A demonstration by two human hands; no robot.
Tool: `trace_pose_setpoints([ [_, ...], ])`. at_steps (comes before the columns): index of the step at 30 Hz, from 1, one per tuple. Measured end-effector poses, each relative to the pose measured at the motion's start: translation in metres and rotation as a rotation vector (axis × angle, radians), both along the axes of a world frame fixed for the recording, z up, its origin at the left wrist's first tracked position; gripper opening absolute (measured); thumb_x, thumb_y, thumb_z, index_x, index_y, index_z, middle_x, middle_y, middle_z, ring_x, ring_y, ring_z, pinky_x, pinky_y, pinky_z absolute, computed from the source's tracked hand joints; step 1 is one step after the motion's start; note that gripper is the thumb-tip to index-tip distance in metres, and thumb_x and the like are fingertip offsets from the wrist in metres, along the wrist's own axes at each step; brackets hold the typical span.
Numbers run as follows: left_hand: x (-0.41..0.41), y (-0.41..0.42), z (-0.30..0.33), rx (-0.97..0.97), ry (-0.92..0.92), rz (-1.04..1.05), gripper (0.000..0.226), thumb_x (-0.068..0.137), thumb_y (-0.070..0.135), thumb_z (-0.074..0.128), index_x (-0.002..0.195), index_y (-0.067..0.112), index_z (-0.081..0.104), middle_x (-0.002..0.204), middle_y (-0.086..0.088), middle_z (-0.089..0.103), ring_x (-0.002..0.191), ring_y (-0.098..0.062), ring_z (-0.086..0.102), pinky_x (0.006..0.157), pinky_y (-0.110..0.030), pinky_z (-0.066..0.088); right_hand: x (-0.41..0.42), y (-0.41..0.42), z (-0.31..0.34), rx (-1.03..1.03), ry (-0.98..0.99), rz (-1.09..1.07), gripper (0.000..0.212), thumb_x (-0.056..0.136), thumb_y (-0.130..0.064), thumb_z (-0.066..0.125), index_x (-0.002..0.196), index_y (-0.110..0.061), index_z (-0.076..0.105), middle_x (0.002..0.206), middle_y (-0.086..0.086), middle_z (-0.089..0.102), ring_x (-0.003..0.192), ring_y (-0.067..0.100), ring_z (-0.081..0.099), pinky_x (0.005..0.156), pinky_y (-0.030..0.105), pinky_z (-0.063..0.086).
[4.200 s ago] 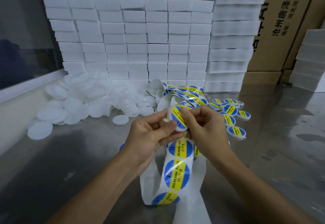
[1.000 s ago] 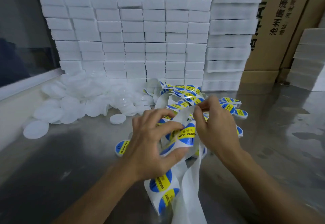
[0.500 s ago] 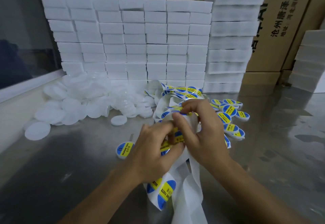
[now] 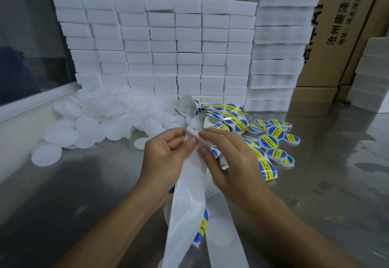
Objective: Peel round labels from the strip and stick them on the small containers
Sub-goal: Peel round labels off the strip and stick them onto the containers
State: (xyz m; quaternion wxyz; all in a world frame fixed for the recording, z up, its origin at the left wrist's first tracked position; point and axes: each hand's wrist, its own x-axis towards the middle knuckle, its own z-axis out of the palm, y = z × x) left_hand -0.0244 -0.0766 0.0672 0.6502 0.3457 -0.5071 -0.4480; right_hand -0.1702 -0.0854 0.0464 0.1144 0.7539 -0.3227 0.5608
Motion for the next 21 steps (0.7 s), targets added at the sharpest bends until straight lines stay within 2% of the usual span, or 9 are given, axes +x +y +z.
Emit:
trace_pose_setpoints([
  [3,-0.001,-0.001,-0.002,-0.018,-0.073,-0.003,0.018,0.085,-0.003,0.065,0.086,0.014,0.072,0.08,-0.002,0.076,0.073,-0.012,0.071,0.065,-0.02,0.054,-0.004,0.0,0.004,-0.021,0.009,-0.054,0.016,0.091,-0.015,0.067,0.102,-0.005,0.074,0.104,0.008,0.072,0.09,0.028,0.069,0.074,0.042,0.055],
  [7,-0.005,0.0,-0.005,-0.034,-0.218,0.011,0.018,0.087,-0.001,0.064,0.089,0.014,0.074,0.083,-0.007,0.075,0.077,-0.015,0.07,0.072,-0.026,0.056,-0.013,-0.004,0.006,-0.062,0.063,-0.112,0.012,0.09,-0.014,0.068,0.091,-0.005,0.075,0.095,0.009,0.071,0.069,0.033,0.065,0.059,0.042,0.051],
  [13,-0.004,0.0,-0.007,-0.067,-0.308,-0.016,0.018,0.091,0.001,0.06,0.092,0.013,0.073,0.087,-0.009,0.075,0.081,-0.018,0.07,0.078,-0.033,0.056,-0.015,-0.006,0.008,-0.146,0.169,-0.122,0.009,0.089,-0.013,0.069,0.087,-0.006,0.075,0.085,0.005,0.071,0.063,0.028,0.061,0.056,0.04,0.049],
  [17,-0.003,-0.001,-0.009,-0.08,-0.398,-0.014,0.022,0.091,-0.001,0.058,0.095,0.015,0.072,0.089,-0.005,0.075,0.087,-0.02,0.07,0.081,-0.036,0.056,-0.014,-0.005,0.009,-0.109,0.177,-0.106,0.011,0.09,-0.013,0.066,0.084,-0.006,0.073,0.08,0.006,0.069,0.058,0.027,0.058,0.055,0.04,0.048],
  [21,-0.002,-0.002,-0.01,-0.066,-0.39,-0.047,0.025,0.091,-0.002,0.057,0.098,0.017,0.072,0.09,-0.002,0.076,0.086,-0.016,0.07,0.076,-0.028,0.055,-0.018,-0.004,0.011,-0.025,0.158,-0.048,0.013,0.091,-0.016,0.066,0.088,-0.005,0.073,0.085,0.006,0.069,0.058,0.029,0.058,0.055,0.041,0.05],
])
